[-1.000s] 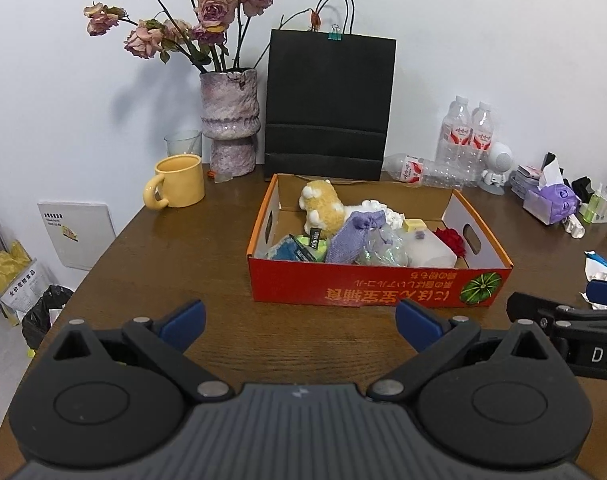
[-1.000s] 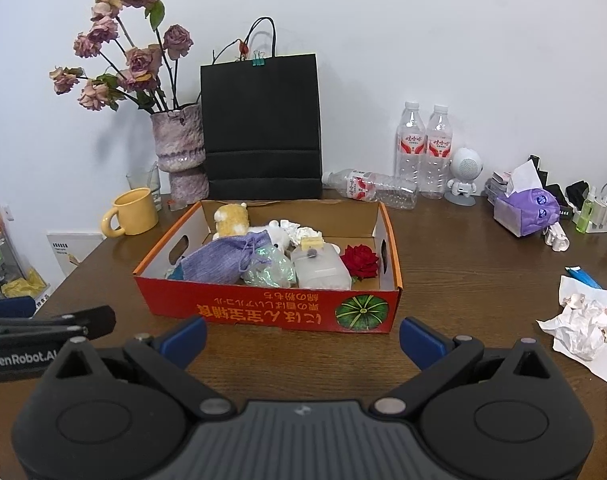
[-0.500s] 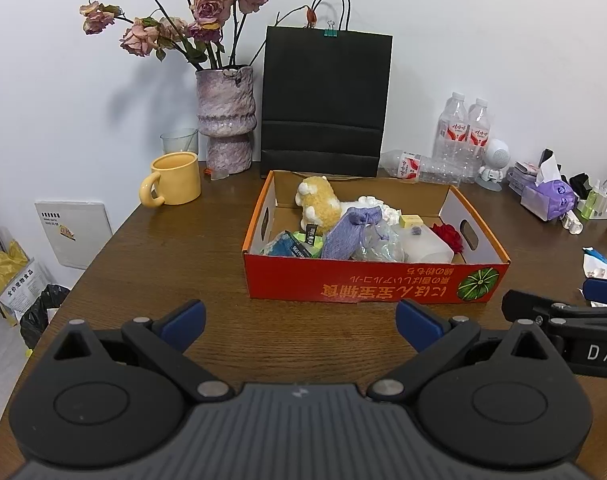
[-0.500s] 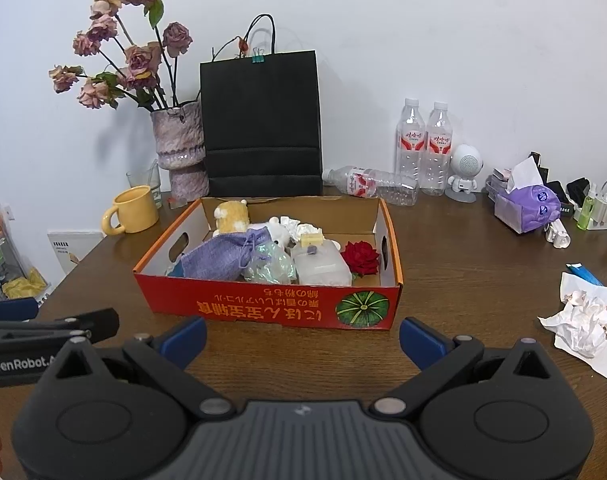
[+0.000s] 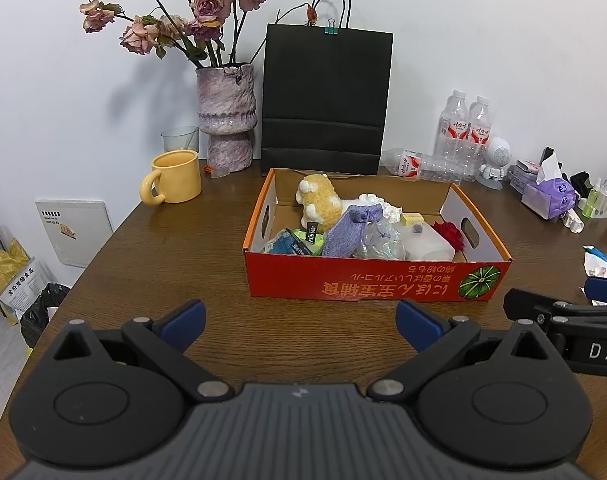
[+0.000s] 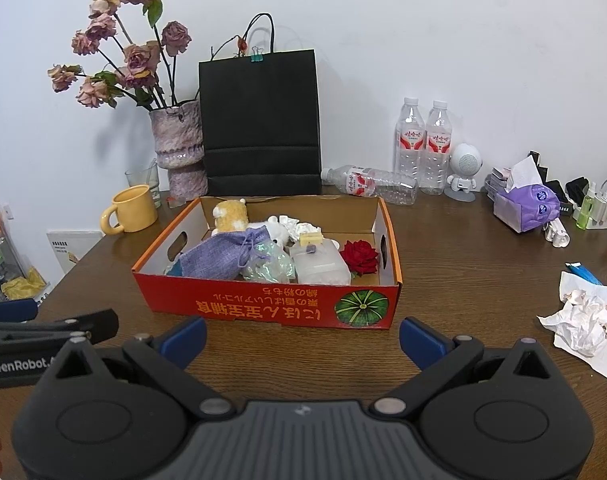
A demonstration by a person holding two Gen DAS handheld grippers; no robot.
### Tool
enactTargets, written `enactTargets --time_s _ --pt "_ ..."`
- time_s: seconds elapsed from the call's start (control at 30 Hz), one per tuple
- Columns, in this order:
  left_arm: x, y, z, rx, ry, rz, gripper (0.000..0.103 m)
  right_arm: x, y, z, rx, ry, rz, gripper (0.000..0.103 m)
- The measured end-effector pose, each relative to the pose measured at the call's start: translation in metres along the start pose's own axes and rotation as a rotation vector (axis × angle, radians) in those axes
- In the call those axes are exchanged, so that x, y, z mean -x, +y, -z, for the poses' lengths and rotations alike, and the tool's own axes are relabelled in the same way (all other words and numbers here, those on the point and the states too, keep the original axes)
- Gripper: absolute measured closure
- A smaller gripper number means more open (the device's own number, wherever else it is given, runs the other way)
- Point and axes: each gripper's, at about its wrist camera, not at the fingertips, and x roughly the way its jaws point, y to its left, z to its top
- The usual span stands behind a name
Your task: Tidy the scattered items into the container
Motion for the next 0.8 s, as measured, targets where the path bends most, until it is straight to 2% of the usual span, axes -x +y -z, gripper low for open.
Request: enactTargets --time_s 0.8 --pt "-0.0023 -0.0019 0.0021 -0.007 0.008 0.001 0.000 -0.0008 -0.0020 0.0020 -0.002 0.003 0.001 0.000"
